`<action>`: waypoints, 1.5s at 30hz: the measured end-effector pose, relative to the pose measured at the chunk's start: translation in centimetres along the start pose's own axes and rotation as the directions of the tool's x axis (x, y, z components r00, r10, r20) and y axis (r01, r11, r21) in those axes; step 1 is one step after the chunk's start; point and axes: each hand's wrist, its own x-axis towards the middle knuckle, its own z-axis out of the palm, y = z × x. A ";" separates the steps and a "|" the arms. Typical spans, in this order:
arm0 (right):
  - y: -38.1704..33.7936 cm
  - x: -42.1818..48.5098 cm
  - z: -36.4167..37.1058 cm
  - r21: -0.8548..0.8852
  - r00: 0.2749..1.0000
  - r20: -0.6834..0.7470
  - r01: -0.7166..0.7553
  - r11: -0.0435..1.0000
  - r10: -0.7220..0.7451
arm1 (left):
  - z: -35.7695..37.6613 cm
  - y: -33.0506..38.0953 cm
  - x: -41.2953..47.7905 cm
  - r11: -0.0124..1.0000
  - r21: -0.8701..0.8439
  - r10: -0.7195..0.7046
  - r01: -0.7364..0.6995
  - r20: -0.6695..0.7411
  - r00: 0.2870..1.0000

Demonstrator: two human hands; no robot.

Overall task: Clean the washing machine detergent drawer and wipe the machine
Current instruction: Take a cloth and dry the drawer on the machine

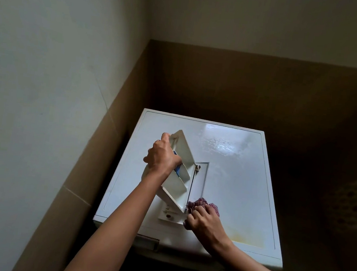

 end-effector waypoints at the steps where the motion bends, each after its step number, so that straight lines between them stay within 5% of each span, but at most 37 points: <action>1: 0.2 -0.2 0.0 -0.013 0.999 -0.043 0.009 1.000 -0.009 | 0.1 0.1 -0.1 1.000 -0.002 -0.008 0.008 -0.008 1.000; 8: 3.4 -0.7 0.0 0.054 0.978 -0.194 0.093 0.994 -0.081 | -0.3 -0.6 -0.2 0.994 -0.053 -0.098 0.096 -0.020 0.995; 15: 7.6 0.1 0.0 0.089 0.979 -0.196 0.075 0.993 -0.056 | -1.4 -3.3 0.8 0.993 0.018 0.108 -0.114 0.194 0.975; 19: 9.7 0.6 0.3 0.051 0.978 -0.210 0.010 0.999 0.001 | -1.2 -4.9 0.2 0.932 -0.047 0.360 -0.360 0.004 0.933; 23: 10.7 1.8 0.4 0.004 0.973 -0.232 -0.003 1.000 0.004 | -0.2 -6.9 -0.1 0.766 0.002 0.633 -0.643 -0.179 0.753; 26: 10.9 2.2 1.0 -0.032 0.966 -0.256 -0.036 0.999 0.026 | -0.5 -8.3 0.4 0.686 0.239 0.717 -0.687 -0.060 0.695; 29: 9.7 2.1 1.8 -0.026 0.946 -0.295 -0.147 0.989 0.133 | -1.5 -8.7 0.6 0.731 0.126 0.660 -0.671 0.121 0.742; 32: 7.5 1.7 2.9 0.023 0.907 -0.335 -0.262 0.965 0.254 | -1.6 -8.2 0.2 0.787 0.047 0.602 -0.616 0.161 0.782; 39: 4.1 0.2 5.1 0.143 0.895 -0.212 -0.368 0.919 0.392 | -0.5 -6.6 0.5 0.781 0.170 0.597 -0.601 0.082 0.798; 45: 7.8 0.0 5.7 0.015 0.969 -0.035 -0.243 0.970 0.243 | -0.5 -6.0 2.0 0.568 0.313 0.774 -0.761 0.112 0.623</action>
